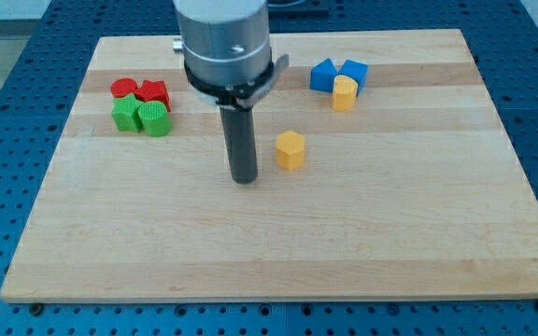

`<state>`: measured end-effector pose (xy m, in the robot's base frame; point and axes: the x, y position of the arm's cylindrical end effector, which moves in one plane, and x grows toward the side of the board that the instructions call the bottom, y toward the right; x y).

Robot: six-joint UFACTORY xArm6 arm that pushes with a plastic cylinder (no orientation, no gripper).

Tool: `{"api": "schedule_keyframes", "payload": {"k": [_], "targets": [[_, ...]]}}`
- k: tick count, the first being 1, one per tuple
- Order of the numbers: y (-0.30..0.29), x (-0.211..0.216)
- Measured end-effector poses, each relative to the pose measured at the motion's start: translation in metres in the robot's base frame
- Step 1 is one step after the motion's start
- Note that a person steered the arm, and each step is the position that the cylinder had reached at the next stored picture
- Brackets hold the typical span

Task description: Slide the yellow hexagon closer to the blue triangle

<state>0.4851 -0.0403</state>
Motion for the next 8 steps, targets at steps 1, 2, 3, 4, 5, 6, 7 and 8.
{"api": "schedule_keyframes", "payload": {"k": [1,2,3,4,5,6,7,8], "targets": [[0.043,-0.013],[0.036,-0.081],[0.025,-0.122],[0.020,-0.105],[0.014,-0.066],[0.031,-0.046],[0.037,-0.063],[0.037,-0.104]]}}
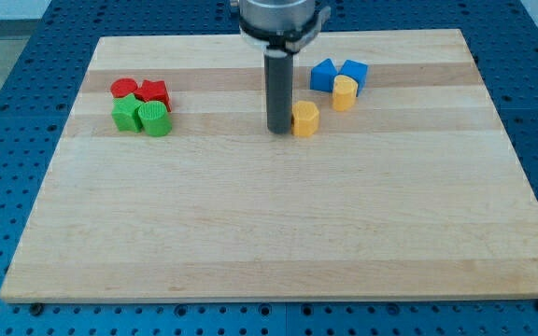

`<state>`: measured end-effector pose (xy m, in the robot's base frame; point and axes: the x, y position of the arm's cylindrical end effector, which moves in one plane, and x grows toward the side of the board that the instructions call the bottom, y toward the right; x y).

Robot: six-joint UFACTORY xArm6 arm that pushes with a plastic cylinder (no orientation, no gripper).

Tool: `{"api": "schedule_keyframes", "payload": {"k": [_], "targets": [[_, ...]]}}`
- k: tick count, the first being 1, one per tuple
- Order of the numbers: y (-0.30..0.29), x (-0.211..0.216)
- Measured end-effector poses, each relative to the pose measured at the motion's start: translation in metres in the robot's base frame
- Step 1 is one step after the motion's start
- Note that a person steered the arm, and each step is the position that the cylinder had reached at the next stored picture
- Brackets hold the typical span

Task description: Slide the yellow hexagon closer to the blue triangle

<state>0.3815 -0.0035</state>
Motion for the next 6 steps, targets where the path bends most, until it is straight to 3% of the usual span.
{"api": "schedule_keyframes", "payload": {"k": [1,3,4,6], "targets": [[-0.006,-0.008],[0.021,0.053],[0.035,0.041],[0.026,-0.025]]}}
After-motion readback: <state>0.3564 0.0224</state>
